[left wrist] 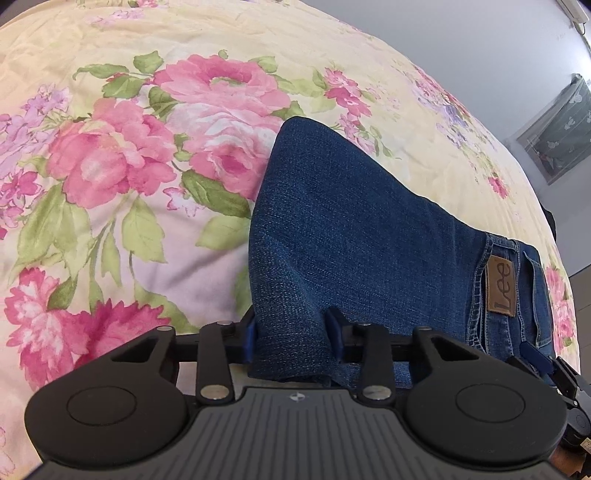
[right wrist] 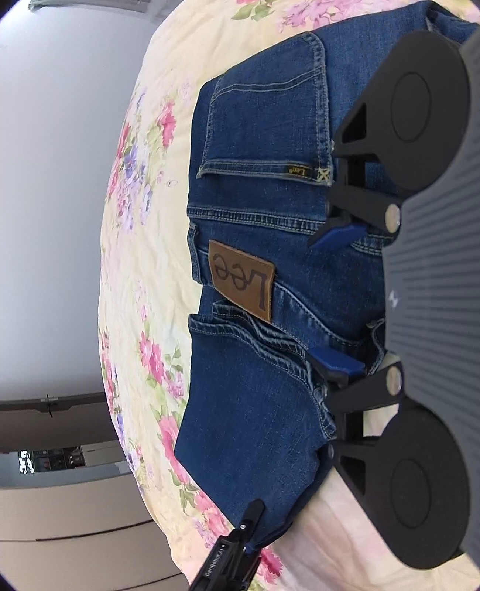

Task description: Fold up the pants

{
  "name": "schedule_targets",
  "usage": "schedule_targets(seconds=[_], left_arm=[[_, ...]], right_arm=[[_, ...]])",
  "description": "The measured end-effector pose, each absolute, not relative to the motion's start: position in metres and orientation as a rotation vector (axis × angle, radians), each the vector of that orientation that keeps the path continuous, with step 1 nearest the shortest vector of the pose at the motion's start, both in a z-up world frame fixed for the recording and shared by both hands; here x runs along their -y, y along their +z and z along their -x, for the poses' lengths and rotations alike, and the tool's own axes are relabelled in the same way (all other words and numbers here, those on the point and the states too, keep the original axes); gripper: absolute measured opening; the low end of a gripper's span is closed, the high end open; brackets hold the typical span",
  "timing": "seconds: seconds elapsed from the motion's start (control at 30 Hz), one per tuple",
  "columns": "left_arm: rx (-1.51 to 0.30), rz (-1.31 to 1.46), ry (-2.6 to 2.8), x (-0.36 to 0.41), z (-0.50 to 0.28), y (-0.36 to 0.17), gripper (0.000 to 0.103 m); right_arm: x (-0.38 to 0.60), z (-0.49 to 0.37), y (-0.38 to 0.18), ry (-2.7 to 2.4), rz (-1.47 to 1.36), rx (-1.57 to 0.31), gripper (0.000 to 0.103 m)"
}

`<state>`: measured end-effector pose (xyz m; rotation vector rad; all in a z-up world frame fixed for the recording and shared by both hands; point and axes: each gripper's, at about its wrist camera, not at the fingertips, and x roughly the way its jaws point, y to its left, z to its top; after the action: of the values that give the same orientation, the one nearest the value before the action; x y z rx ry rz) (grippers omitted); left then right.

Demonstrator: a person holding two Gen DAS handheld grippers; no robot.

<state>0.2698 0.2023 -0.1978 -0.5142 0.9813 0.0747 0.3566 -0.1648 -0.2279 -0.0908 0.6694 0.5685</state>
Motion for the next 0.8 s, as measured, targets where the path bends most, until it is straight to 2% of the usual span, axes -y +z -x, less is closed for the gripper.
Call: schedule_targets(seconds=[0.4,0.53,0.8], left_arm=[[-0.934,0.573,0.11,-0.188,-0.268,-0.153,0.037],[-0.893,0.618,0.069,-0.182,-0.267,-0.133,0.031],[-0.861,0.497,0.002,-0.13,-0.277,-0.096,0.028]], right_arm=[[0.181,-0.362,-0.222,0.61,-0.047,-0.666,0.056],[0.179,-0.355,-0.219,0.641,-0.04,-0.651,0.056],[0.195,-0.357,-0.207,0.619,-0.099,-0.618,0.056]])
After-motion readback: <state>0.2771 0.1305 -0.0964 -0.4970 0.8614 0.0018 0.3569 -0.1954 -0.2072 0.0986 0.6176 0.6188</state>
